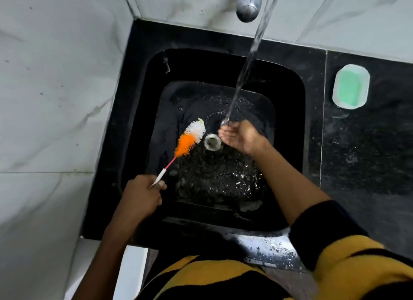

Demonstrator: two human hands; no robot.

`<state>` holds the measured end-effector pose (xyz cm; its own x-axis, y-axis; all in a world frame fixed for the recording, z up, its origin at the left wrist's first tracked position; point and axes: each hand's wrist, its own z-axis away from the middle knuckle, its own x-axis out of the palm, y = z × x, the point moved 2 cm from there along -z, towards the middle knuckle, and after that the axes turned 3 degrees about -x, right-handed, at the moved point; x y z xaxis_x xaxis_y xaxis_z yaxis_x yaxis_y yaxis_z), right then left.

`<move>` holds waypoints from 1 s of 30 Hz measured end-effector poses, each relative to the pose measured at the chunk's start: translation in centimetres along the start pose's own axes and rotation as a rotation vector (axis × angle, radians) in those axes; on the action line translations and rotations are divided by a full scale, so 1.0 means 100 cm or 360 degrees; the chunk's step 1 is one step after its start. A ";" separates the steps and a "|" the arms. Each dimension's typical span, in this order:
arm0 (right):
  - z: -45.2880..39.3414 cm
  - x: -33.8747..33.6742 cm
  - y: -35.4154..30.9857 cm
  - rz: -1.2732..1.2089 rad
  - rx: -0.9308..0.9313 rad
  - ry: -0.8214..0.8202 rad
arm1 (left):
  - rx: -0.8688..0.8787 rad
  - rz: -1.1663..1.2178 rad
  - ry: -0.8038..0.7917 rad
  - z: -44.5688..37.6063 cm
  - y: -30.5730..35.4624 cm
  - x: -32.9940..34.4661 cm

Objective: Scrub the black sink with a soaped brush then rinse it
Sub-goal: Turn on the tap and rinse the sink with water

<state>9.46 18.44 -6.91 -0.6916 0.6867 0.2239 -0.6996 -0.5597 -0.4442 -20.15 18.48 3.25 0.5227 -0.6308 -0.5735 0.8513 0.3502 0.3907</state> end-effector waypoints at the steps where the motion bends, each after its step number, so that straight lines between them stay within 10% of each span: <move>1: -0.002 0.009 -0.004 -0.0189 0.0015 -0.0009 | 0.0004 -0.0013 -0.0001 0.001 0.001 0.000; 11: -0.002 0.007 -0.007 -0.0788 0.0092 -0.0606 | -0.0005 -0.0028 0.0046 0.003 -0.001 -0.007; 17: -0.013 -0.099 -0.006 -0.1604 -0.0410 0.0266 | -0.0001 0.0008 0.0061 0.005 -0.005 -0.006; 21: -0.021 -0.088 0.024 -0.1142 -0.0412 0.0619 | 0.0000 0.0011 0.0066 0.005 -0.007 -0.005; 30: -0.026 0.023 0.006 -0.0990 -0.0088 0.0050 | -0.0067 0.0090 0.0144 0.011 -0.017 -0.013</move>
<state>7.88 20.89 -8.97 -0.1518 0.8902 0.4296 -0.9586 -0.0266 -0.2835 -22.30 17.95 4.16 0.5703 -0.5450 -0.6147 0.8205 0.4135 0.3946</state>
